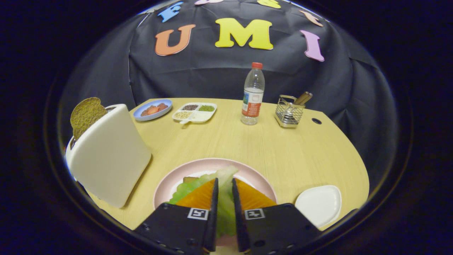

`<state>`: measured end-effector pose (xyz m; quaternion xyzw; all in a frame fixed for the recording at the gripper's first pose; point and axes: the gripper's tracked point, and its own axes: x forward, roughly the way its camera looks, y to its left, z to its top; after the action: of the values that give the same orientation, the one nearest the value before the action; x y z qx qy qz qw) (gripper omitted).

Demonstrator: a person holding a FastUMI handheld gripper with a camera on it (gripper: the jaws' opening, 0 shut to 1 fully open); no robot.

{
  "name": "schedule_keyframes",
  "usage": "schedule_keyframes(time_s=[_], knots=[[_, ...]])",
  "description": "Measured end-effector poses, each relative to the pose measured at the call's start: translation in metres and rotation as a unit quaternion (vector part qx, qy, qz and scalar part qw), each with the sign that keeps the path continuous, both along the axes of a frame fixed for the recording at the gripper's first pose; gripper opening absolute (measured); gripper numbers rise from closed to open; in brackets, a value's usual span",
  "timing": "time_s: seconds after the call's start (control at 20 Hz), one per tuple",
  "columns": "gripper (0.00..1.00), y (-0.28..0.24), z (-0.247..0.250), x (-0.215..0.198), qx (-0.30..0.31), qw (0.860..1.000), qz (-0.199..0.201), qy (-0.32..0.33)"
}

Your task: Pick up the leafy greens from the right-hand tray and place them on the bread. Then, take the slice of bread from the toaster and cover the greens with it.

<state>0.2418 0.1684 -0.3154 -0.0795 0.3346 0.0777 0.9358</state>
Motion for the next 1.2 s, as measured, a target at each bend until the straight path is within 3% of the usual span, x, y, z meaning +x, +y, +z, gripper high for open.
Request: schedule_keyframes(time_s=[0.15,0.2,0.4,0.85,1.2], knots=[[0.62,-0.005,0.005,-0.005,0.006,1.000,-0.014,-0.007],[0.72,-0.005,0.009,-0.008,0.008,1.000,-0.019,-0.013],[0.95,-0.004,0.039,-0.025,0.009,0.998,-0.035,-0.056],[0.95,0.075,0.129,-0.079,0.047,0.990,0.007,-0.131],[0.95,0.150,0.180,-0.089,0.074,0.984,0.029,-0.159]])
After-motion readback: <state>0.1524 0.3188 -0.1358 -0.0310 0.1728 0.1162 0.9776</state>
